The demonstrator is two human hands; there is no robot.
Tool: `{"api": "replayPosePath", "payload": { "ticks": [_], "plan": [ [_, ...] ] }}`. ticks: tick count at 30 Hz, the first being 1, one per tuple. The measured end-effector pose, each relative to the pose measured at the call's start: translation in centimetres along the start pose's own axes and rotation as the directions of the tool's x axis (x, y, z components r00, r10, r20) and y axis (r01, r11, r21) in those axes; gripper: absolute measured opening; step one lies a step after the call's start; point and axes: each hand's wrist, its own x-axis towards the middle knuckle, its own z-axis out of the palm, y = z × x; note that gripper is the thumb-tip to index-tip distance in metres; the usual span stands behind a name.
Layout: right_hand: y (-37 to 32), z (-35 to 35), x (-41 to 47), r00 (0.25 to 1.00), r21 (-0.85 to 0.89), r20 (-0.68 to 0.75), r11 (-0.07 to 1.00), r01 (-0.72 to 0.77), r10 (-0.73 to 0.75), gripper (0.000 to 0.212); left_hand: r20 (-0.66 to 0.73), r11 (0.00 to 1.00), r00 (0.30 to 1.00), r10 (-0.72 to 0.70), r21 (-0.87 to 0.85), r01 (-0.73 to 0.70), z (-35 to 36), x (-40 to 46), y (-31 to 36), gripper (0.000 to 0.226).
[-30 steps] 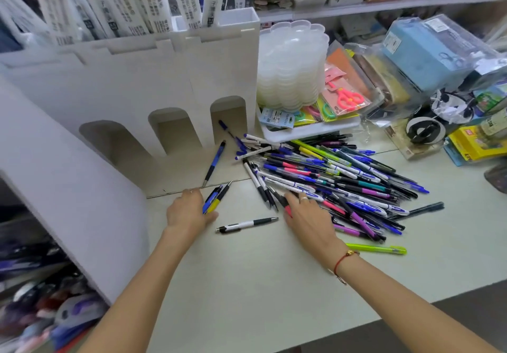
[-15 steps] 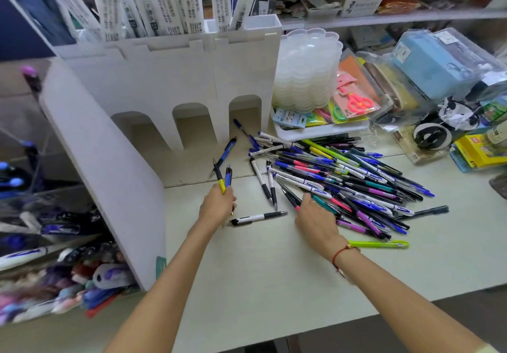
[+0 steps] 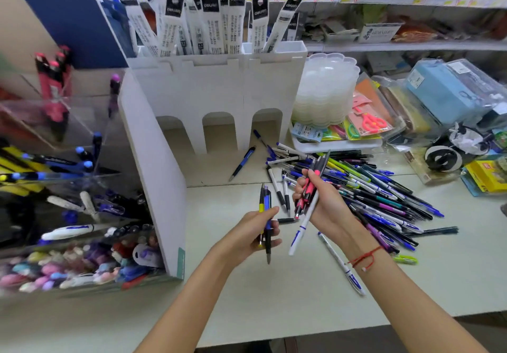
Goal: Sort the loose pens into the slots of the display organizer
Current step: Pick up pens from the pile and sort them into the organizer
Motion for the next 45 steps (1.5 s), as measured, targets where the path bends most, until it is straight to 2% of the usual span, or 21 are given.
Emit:
{"api": "replayPosePath", "payload": {
  "ticks": [2,5,9,13,17,20,22,24,27,30,34,37,41,45],
  "plan": [
    [0.7,1.5,-0.6,0.996,-0.003,-0.068,0.998,0.056,-0.056,0.028,0.062,0.998,0.998,0.002,0.063,-0.006,-0.1,-1.3,0.5,0.023],
    [1.7,3.4,-1.2,0.98,0.081,-0.157,0.987,0.136,-0.122,0.029,0.14,0.975,0.989,0.048,0.207,-0.077,-0.7,-3.2,1.1,0.022],
    [2.8,5.0,-2.1,0.958,0.095,-0.228,0.975,0.201,-0.175,0.025,0.127,0.944,0.98,0.153,0.273,-0.183,-2.3,-5.9,1.8,0.025],
    [4.3,7.6,-4.7,0.924,-0.008,-0.242,0.953,0.303,-0.295,0.014,0.182,0.892,0.954,0.239,0.346,-0.29,-4.8,-9.2,2.4,0.02],
    [5.6,10.8,-7.5,0.895,-0.1,-0.193,0.916,0.39,-0.402,0.01,0.206,0.863,0.936,0.286,0.369,-0.345,-8.0,-13.5,2.7,0.032],
    [6.0,12.7,-9.1,0.882,-0.185,-0.158,0.891,0.415,-0.443,0.01,0.199,0.87,0.926,0.322,0.323,-0.372,-11.8,-16.5,2.0,0.039],
    [6.8,14.5,-10.3,0.895,-0.372,-0.051,0.84,0.395,-0.443,0.012,0.159,0.882,0.912,0.378,0.237,-0.407,-14.4,-18.4,1.4,0.037],
    [8.7,16.7,-11.9,0.915,-0.534,0.119,0.752,0.386,-0.385,0.015,0.054,0.898,0.902,0.428,0.086,-0.431,-16.5,-19.7,1.2,0.035],
    [12.5,20.0,-14.5,0.914,-0.604,0.288,0.687,0.405,-0.285,0.022,-0.136,0.87,0.873,0.468,-0.101,-0.482,-19.1,-21.1,1.0,0.033],
    [15.9,22.7,-16.5,0.917,-0.642,0.324,0.657,0.395,-0.233,0.022,-0.248,0.797,0.834,0.493,-0.257,-0.547,-21.2,-22.3,0.7,0.026],
    [19.4,25.0,-17.4,0.906,-0.647,0.336,0.635,0.422,-0.259,0.023,-0.339,0.8,0.781,0.525,-0.117,-0.588,-22.9,-23.6,-0.2,0.032],
    [20.9,25.7,-17.5,0.898,-0.674,0.324,0.593,0.44,-0.298,0.021,-0.385,0.818,0.769,0.51,-0.06,-0.572,-23.7,-24.0,-1.1,0.034],
    [22.0,25.4,-17.4,0.901,-0.744,0.287,0.517,0.424,-0.326,0.019,-0.355,0.814,0.77,0.529,-0.043,-0.579,-24.0,-24.6,-1.4,0.035],
    [22.5,25.5,-17.5,0.907,-0.71,0.217,0.579,0.401,-0.362,0.015,-0.333,0.79,0.745,0.578,-0.001,-0.614,-23.9,-24.4,-1.6,0.038]
  ]
}}
